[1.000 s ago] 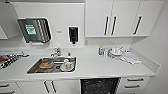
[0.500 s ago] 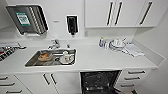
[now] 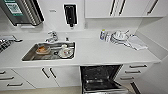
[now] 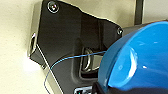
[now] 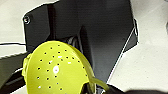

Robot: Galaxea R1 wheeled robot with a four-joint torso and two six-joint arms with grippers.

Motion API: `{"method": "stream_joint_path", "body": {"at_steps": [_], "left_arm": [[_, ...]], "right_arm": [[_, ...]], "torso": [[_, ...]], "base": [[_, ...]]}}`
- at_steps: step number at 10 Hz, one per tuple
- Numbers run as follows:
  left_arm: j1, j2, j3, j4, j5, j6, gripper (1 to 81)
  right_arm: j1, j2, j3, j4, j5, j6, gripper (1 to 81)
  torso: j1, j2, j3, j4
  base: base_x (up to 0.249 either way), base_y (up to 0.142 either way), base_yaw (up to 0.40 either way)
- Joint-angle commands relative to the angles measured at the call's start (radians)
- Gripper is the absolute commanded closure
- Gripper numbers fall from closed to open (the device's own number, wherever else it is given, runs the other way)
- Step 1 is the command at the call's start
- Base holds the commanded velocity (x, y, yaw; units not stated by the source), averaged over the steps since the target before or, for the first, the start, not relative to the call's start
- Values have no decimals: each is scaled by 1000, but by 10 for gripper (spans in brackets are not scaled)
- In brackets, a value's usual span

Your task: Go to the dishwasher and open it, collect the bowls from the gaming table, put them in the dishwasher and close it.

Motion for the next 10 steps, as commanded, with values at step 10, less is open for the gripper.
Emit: {"method": "stream_joint_path", "body": {"at_steps": [10], "left_arm": [[-172,-387,153,46,-242,-116,811]], "right_arm": [[17,-17,8,-5,-42,5,811]], "torso": [[0,0,0,0]], "base": [[0,0,0]]}}
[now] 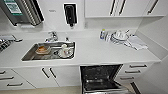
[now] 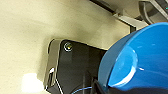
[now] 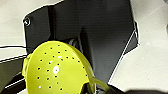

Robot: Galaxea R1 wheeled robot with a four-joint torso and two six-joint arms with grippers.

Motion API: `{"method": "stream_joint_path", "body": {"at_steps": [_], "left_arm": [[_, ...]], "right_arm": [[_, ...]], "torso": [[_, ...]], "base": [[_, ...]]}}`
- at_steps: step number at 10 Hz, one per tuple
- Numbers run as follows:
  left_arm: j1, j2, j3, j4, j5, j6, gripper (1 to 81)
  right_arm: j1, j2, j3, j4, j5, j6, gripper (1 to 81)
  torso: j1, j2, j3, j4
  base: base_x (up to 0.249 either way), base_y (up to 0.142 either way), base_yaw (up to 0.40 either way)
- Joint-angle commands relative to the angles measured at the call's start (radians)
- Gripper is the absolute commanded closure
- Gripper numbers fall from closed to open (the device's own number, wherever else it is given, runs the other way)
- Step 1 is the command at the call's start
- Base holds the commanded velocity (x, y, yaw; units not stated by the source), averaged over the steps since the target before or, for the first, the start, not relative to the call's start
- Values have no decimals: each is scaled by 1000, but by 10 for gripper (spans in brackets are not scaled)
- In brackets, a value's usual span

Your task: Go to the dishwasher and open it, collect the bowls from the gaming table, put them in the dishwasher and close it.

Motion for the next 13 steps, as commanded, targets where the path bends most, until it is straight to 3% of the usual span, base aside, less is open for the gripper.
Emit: {"method": "stream_joint_path", "body": {"at_steps": [1,3,5,8,9,11,13], "left_arm": [[-105,-169,162,56,-1,-34,811],[-185,-224,270,79,20,-36,811],[-283,-293,477,87,156,-36,811],[-433,-344,778,117,425,-34,811],[-485,-342,839,117,507,-34,811],[-555,-330,900,113,607,-36,811],[-628,-313,952,104,708,-36,811]], "right_arm": [[11,-17,8,-5,-42,4,811],[17,-15,8,-2,-42,6,811],[17,-17,8,-1,-44,7,811],[14,-18,8,1,-42,11,811],[14,-18,8,1,-42,11,811],[14,-20,8,1,-41,11,811],[17,-18,11,1,-41,11,811]], "torso": [[0,0,0,0],[0,0,0,0],[0,0,0,0],[0,0,-1,0],[0,1,-1,0],[0,1,-1,0],[0,1,-33,0]], "base": [[0,0,0],[0,0,0],[0,0,0],[0,0,0],[0,0,0],[0,0,0],[0,0,0]]}}
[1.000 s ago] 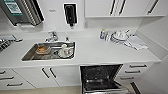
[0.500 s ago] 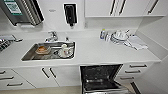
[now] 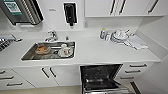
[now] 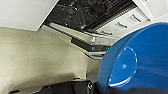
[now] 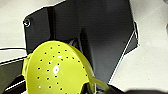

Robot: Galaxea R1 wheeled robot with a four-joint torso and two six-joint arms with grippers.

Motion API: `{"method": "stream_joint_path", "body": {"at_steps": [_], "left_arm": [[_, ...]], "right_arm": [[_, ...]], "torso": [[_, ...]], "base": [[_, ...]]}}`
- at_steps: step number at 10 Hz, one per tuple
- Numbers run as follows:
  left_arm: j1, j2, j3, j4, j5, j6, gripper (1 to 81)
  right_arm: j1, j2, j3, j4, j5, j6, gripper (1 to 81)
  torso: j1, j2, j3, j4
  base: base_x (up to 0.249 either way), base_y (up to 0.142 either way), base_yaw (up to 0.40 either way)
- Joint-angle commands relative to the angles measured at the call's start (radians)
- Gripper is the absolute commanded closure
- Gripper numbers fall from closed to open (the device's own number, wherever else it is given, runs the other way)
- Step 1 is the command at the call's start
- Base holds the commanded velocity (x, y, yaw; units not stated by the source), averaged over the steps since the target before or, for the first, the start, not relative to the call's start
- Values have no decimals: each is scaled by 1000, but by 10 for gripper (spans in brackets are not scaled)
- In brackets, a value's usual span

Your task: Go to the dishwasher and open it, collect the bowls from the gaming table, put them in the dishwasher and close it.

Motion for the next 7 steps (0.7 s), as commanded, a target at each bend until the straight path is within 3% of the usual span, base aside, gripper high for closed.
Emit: {"method": "stream_joint_path", "body": {"at_steps": [1,4,5,7], "left_arm": [[-208,-38,169,-5,273,-9,811],[-299,3,240,-26,417,-10,811],[-336,32,249,-40,469,-10,811],[-425,89,270,-74,572,-10,811]], "right_arm": [[11,-17,13,-4,-44,2,811],[11,-16,14,-2,-44,2,811],[13,-16,14,-2,-44,2,811],[14,-14,14,-2,-42,2,811]], "torso": [[0,0,-34,0],[0,1,-80,0],[1,1,-60,0],[1,1,-66,0]], "base": [[0,0,0],[0,0,0],[0,0,0],[0,0,0]]}}
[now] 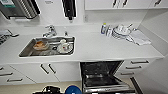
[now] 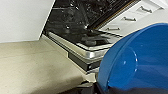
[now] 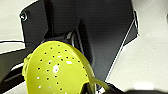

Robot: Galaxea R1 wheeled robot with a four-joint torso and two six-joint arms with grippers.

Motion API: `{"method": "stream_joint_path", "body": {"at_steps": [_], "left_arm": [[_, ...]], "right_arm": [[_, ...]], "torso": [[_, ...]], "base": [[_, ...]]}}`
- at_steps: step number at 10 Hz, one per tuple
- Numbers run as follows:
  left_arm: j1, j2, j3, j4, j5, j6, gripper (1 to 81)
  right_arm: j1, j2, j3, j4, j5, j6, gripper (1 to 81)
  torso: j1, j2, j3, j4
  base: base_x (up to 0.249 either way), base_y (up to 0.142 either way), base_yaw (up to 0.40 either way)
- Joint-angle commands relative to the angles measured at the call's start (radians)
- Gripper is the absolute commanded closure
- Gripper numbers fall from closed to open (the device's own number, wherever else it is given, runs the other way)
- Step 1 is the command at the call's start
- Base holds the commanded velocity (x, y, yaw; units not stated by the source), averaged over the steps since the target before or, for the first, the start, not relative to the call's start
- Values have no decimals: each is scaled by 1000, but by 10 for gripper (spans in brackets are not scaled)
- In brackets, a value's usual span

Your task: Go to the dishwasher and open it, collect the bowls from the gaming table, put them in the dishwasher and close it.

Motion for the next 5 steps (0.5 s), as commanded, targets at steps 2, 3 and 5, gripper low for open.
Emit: {"method": "stream_joint_path", "body": {"at_steps": [2,3,5], "left_arm": [[-257,114,79,-86,262,-2,811],[-289,169,71,-96,306,-2,811],[-326,264,7,-112,333,-2,811]], "right_arm": [[5,-15,11,-1,-37,4,811],[6,-15,11,-1,-31,4,811],[6,-15,11,-1,-29,4,811]], "torso": [[0,0,0,0],[0,0,0,0],[0,0,0,0]], "base": [[0,0,0],[0,0,0],[0,0,0]]}}
